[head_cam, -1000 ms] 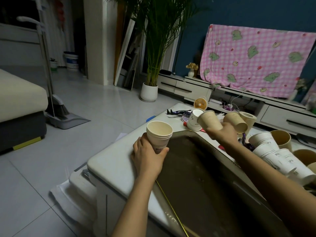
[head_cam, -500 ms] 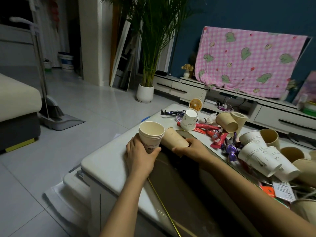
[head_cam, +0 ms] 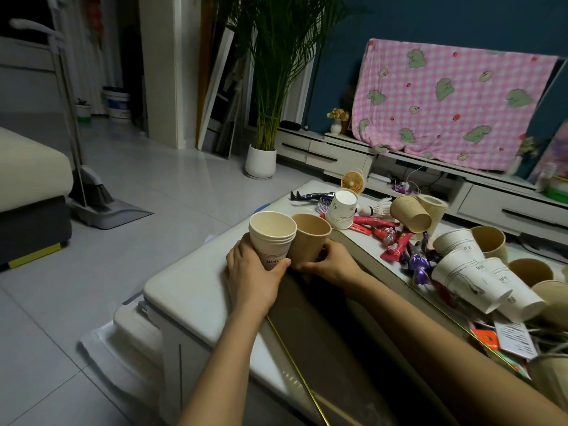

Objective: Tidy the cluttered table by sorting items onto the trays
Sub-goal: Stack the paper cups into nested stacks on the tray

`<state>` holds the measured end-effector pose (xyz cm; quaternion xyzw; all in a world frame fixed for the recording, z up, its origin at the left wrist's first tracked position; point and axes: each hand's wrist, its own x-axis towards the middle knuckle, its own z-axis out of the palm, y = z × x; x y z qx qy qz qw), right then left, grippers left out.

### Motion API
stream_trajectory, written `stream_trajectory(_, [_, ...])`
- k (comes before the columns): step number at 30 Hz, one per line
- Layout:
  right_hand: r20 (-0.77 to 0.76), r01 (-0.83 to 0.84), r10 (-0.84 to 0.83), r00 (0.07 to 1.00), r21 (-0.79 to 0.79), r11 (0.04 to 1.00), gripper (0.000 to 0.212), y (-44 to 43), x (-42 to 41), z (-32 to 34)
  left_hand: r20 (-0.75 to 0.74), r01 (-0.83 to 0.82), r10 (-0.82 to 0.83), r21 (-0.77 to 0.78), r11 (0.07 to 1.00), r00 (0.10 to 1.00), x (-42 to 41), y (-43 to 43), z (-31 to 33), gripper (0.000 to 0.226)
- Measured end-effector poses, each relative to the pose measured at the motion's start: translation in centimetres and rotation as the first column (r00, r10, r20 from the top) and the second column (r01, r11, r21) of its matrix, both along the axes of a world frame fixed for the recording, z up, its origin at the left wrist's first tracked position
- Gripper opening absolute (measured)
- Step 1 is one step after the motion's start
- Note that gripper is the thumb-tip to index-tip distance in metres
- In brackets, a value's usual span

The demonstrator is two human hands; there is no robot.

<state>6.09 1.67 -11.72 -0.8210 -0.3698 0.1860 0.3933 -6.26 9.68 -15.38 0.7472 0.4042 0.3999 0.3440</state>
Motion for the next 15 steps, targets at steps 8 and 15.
stream_trajectory(8, [0.178,0.354,-0.399,0.899,0.241,0.904,0.044,-0.2,7.9,3.2,0.005,-0.003,0.003,-0.012,1.0,1.0,0.2,0.1,-0.2,0.075])
stream_trajectory(15, [0.302,0.386,-0.386,0.871,0.063,0.92,0.099,5.5,13.6,2.6,-0.013,-0.005,0.005,0.008,1.0,1.0,0.4,0.2,-0.3,0.076])
